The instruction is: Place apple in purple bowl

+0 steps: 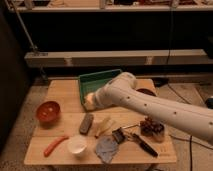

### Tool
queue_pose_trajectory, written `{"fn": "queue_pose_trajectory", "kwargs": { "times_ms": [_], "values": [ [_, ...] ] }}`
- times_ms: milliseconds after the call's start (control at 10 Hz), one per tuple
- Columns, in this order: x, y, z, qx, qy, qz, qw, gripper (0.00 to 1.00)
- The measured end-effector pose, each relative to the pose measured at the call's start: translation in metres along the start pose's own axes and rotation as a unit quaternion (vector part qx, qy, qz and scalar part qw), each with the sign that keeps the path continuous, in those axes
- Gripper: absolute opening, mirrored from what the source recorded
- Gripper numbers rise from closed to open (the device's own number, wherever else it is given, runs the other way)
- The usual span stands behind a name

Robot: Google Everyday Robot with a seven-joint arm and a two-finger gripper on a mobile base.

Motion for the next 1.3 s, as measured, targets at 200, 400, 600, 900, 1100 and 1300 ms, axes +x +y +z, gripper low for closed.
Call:
{"fn": "queue_pose_trajectory", "kwargs": {
  "times_ms": [200, 400, 600, 900, 1100, 1300],
  "values": [
    [-0.028, 0.022, -0.037, -0.036, -0.004, 0.035, 0.9987, 0.0],
    [-0.066, 0.039, -0.081, -0.079, -0.013, 0.081, 0.9936, 0.0],
    [-0.11, 0.048, -0.123, -0.119, -0.021, 0.128, 0.9843, 0.0],
    [-0.181, 0.055, -0.185, -0.178, -0.027, 0.206, 0.9617, 0.0],
    [-0.216, 0.053, -0.213, -0.206, -0.032, 0.243, 0.9473, 0.0],
    [-0.226, 0.052, -0.22, -0.214, -0.034, 0.254, 0.9426, 0.0]
  ]
}}
